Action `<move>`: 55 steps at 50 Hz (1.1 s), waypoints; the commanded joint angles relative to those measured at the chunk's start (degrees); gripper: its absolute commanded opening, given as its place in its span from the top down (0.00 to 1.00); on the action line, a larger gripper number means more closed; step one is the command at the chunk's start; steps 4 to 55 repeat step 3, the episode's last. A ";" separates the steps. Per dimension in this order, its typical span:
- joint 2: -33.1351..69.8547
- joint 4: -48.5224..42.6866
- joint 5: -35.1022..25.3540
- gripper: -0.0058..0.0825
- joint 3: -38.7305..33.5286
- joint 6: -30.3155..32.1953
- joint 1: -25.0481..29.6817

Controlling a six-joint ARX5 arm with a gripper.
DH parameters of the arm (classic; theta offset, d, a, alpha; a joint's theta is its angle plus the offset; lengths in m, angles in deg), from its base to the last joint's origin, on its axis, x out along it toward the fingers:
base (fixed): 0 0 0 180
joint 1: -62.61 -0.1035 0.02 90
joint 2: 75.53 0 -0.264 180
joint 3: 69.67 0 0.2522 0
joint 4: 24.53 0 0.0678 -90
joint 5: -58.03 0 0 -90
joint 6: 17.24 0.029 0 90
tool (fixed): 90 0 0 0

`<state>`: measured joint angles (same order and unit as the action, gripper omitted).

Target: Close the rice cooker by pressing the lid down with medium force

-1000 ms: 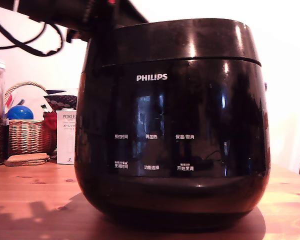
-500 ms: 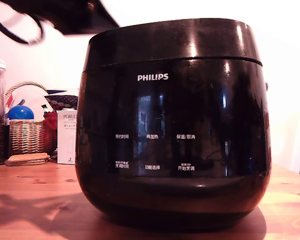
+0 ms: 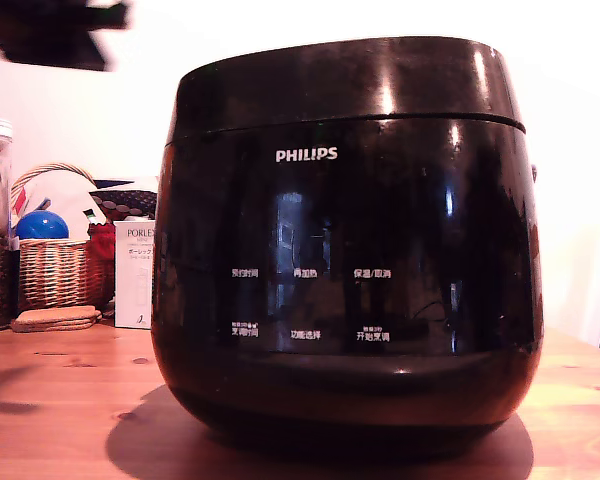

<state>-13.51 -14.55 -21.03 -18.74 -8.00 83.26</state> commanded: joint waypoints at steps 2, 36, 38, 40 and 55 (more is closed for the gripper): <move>-1.42 0.15 0.76 0.96 0.48 0.24 -2.05; -1.51 0.20 0.76 0.96 0.48 0.24 -2.43; -1.51 0.20 0.76 0.96 0.48 0.24 -2.43; -1.51 0.20 0.76 0.96 0.48 0.24 -2.43; -1.51 0.20 0.76 0.96 0.48 0.24 -2.43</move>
